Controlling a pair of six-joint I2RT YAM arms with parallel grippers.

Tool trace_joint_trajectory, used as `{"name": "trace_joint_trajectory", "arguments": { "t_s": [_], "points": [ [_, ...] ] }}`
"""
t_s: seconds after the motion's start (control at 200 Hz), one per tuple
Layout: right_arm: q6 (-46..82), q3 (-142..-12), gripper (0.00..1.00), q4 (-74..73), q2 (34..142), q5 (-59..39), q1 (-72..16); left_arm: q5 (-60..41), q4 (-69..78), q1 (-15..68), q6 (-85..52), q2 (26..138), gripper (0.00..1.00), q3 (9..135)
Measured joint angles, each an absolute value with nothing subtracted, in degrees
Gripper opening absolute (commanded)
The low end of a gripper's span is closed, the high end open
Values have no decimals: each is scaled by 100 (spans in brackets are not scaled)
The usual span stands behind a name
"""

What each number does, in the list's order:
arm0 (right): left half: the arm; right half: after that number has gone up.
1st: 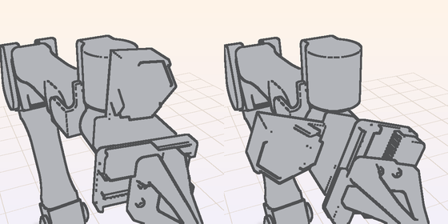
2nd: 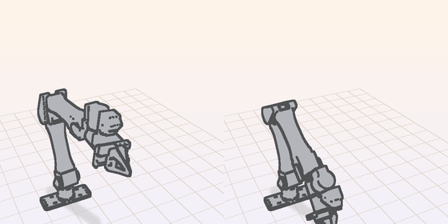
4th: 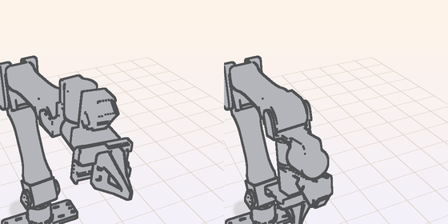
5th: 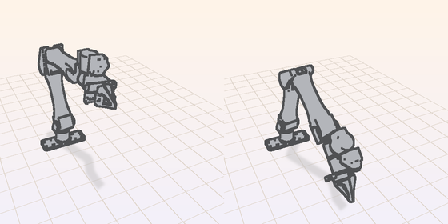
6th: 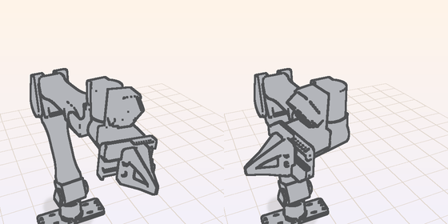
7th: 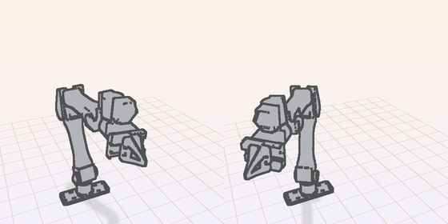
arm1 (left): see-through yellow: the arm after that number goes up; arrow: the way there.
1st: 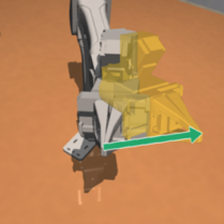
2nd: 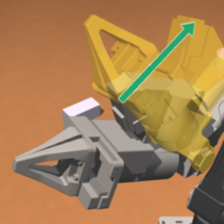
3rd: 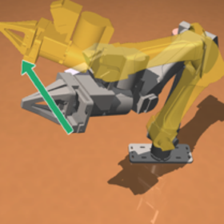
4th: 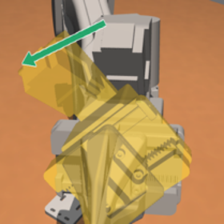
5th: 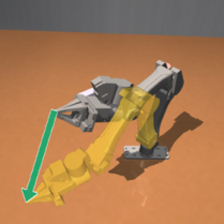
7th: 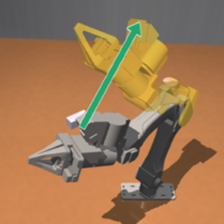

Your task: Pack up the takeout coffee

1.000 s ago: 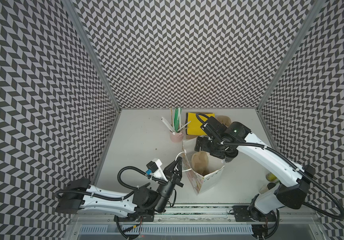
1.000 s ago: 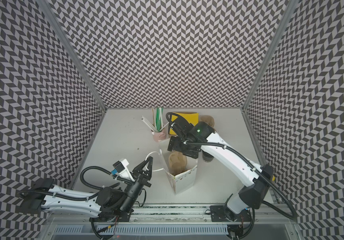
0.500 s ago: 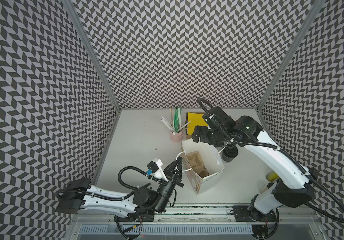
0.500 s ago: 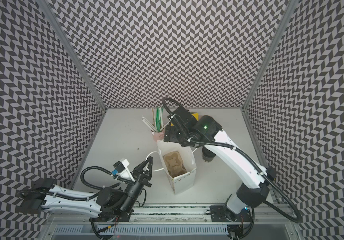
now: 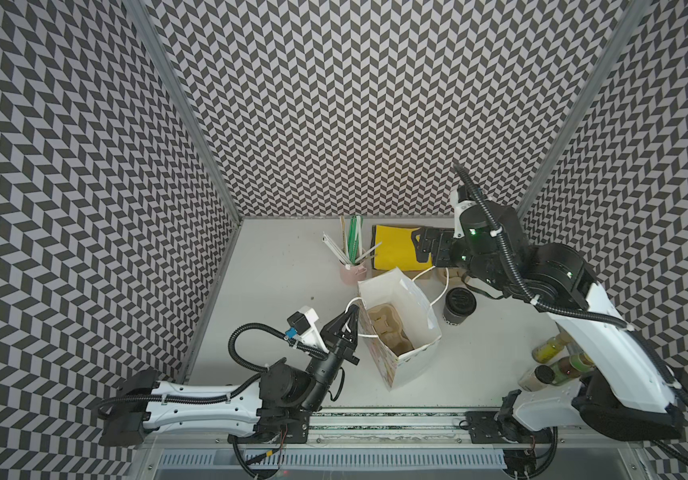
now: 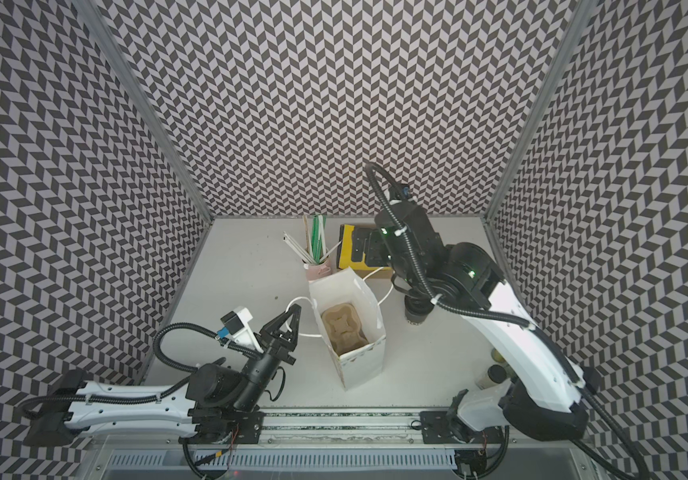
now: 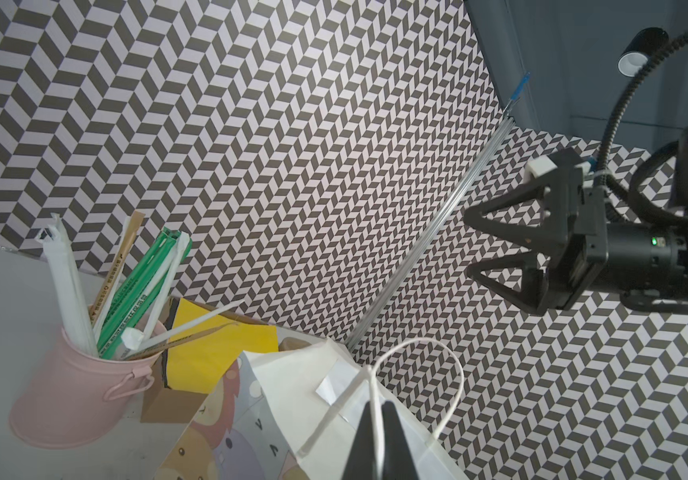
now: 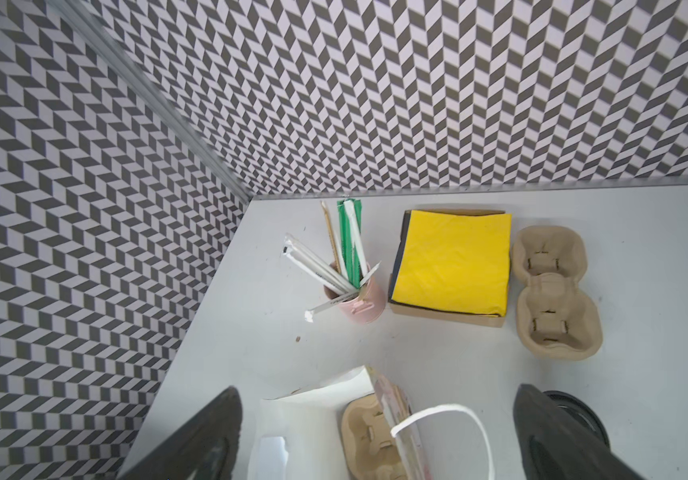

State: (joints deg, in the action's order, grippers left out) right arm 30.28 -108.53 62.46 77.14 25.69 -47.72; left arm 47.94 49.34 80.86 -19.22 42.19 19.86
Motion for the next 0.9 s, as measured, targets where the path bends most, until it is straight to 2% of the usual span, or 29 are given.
{"name": "trace_joint_trajectory", "arguments": {
  "t_s": [0.115,0.29,0.441,0.556,0.771,0.901],
  "points": [
    [2969,-10097,99,5922,7264,2613,-4322,4213,4431,7540,-2200,3999,0,1997],
    [2974,-9153,99,5723,7124,2716,-4025,3365,3885,7004,-2399,4018,0,2268],
    [2932,-8230,99,5413,6812,2281,-3885,2873,3701,6635,-2591,4110,0,2311],
    [2836,-8152,100,5347,6643,1903,-3874,2641,3629,6460,-2746,4167,0,2311],
    [2532,-7994,92,5199,6353,1133,-3889,2429,3476,6436,-2954,4036,0,2303],
    [2410,-7992,91,5236,6160,781,-4130,2386,3341,6436,-3081,3837,0,2294]
  ]
}}
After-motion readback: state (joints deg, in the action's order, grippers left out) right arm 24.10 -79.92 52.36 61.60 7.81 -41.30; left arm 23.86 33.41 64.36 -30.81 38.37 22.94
